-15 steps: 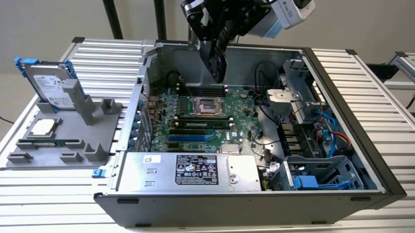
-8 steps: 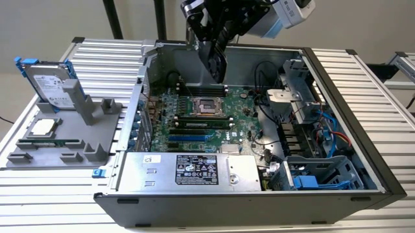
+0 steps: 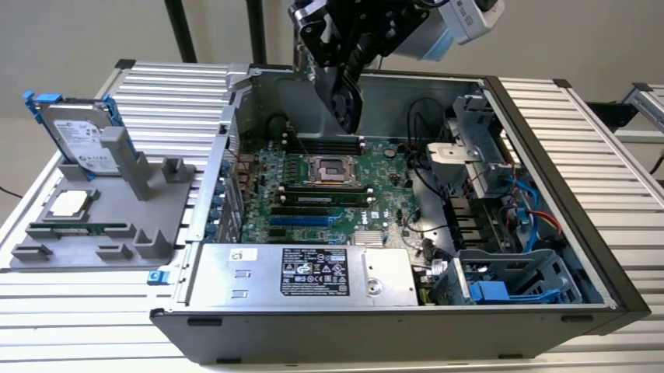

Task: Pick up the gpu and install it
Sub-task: 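Insert the gpu into the slot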

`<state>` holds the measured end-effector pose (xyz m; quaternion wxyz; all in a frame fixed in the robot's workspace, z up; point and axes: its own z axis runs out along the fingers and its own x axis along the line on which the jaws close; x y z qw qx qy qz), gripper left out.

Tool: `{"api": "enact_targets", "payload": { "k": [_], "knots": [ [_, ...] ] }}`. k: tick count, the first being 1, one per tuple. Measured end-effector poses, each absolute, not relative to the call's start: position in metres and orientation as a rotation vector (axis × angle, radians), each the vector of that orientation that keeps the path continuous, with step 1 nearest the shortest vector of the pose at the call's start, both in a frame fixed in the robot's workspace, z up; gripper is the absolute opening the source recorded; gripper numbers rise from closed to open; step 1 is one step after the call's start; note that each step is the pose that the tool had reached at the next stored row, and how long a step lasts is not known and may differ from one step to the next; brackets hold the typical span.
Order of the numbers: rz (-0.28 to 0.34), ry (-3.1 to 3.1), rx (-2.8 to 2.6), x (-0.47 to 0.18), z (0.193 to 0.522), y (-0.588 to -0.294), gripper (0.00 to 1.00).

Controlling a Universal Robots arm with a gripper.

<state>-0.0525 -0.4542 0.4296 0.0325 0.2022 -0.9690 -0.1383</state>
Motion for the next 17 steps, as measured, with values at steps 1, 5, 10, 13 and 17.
{"api": "enact_targets", "payload": {
  "k": [1,5,10,13,17],
  "knots": [
    [-0.425,-2.981,0.629,-0.0525,0.4296,-0.4542,0.00],
    [-0.424,-2.972,0.658,-0.0525,0.4296,-0.4541,0.00],
    [-0.422,-2.958,0.700,-0.0525,0.4296,-0.4541,0.00],
    [-0.420,-2.949,0.727,-0.0522,0.4297,-0.4542,0.00],
    [-0.419,-2.939,0.758,-0.0514,0.4297,-0.4541,0.00]
  ]
}}
